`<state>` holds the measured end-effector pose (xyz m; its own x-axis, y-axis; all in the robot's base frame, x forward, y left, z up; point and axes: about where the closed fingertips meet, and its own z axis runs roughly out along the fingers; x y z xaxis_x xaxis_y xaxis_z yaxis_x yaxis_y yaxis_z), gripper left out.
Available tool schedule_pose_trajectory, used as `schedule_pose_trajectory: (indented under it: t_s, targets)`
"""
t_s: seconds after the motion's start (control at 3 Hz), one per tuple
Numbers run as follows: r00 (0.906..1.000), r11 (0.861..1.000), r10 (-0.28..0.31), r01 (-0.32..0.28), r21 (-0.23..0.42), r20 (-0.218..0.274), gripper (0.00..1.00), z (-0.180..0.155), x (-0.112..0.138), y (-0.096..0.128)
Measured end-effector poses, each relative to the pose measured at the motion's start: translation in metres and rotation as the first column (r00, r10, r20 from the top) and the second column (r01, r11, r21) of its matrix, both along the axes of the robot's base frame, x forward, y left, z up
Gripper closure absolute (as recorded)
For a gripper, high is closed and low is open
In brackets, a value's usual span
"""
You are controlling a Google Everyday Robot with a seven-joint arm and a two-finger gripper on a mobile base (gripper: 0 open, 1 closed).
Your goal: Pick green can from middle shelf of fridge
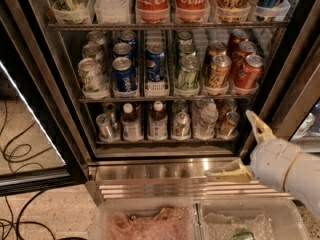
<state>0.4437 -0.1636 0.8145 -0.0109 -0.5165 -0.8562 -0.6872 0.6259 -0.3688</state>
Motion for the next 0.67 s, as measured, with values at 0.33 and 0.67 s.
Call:
schedule_pose_trajectory:
  t_s: [0.33, 0.67]
  targets:
    - [0.9733, 0.956, -0.229, 0.22, 0.194, 0.02, 0.0, -0.0395, 0.0066, -0.0397]
    - [0.9633, 0.941, -0.268, 0.256, 0.222, 0.021, 0.0, -0.0415, 0.0073, -0.0483]
